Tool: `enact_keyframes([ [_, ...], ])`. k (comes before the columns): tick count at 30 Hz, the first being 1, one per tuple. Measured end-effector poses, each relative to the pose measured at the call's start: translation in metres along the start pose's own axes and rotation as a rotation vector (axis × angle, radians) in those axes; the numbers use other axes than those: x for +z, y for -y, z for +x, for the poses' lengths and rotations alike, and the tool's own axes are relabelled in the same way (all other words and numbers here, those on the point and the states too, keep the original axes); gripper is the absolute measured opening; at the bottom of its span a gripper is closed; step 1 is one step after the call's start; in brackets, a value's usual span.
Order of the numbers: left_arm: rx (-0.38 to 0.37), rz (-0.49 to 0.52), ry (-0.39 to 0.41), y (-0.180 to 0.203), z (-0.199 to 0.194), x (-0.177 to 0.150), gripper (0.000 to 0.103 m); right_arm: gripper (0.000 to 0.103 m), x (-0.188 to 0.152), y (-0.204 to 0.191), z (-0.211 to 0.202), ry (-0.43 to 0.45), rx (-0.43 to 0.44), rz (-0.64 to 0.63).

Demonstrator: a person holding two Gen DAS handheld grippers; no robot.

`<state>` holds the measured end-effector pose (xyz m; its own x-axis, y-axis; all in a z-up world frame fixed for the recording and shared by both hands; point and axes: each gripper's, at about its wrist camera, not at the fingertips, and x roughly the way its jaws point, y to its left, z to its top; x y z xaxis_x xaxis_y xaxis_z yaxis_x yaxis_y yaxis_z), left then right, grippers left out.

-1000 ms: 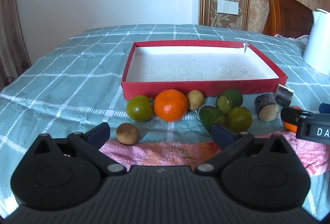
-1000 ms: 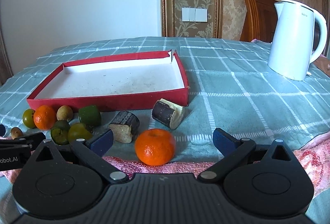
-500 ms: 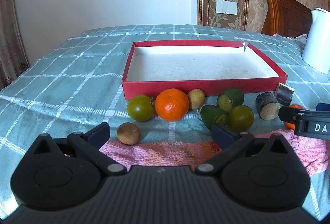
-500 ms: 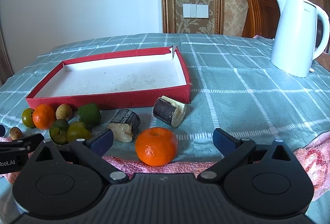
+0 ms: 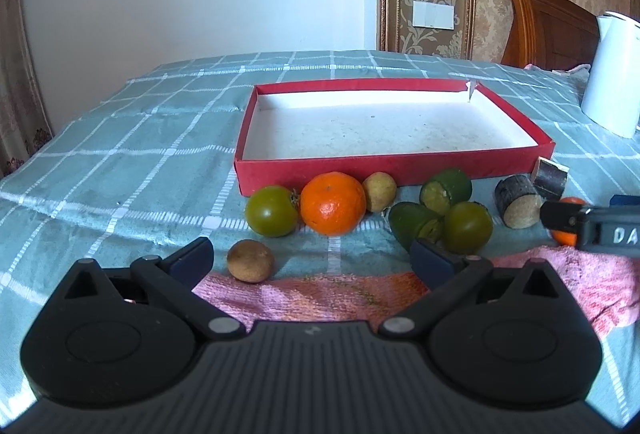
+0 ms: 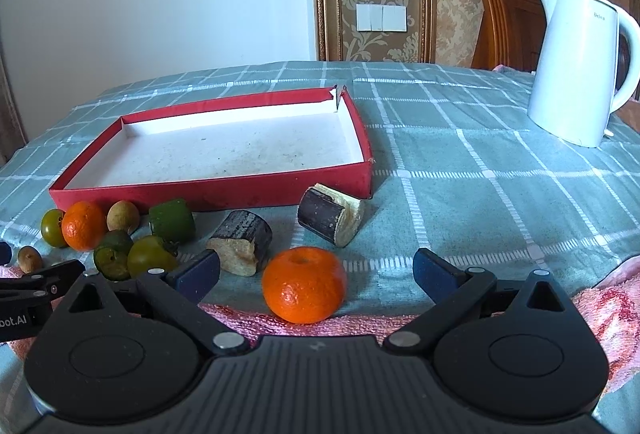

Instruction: Organize fruits

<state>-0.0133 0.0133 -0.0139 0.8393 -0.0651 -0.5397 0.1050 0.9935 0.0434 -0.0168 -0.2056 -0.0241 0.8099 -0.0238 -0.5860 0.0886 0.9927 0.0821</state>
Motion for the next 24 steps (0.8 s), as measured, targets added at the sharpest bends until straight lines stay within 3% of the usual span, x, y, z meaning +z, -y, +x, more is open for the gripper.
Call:
enact_keyframes([
  [7,-0.009,0.0,0.007,-0.003,0.001,-0.004,0.103,0.103,-0.005,0.022,-0.007,0.032,0.068,0.026],
  [24,-0.036,0.025,0.002,0.004,0.002,-0.007,0.103,0.103,-0.005,0.018,-0.002,0.007,0.025,-0.008],
])
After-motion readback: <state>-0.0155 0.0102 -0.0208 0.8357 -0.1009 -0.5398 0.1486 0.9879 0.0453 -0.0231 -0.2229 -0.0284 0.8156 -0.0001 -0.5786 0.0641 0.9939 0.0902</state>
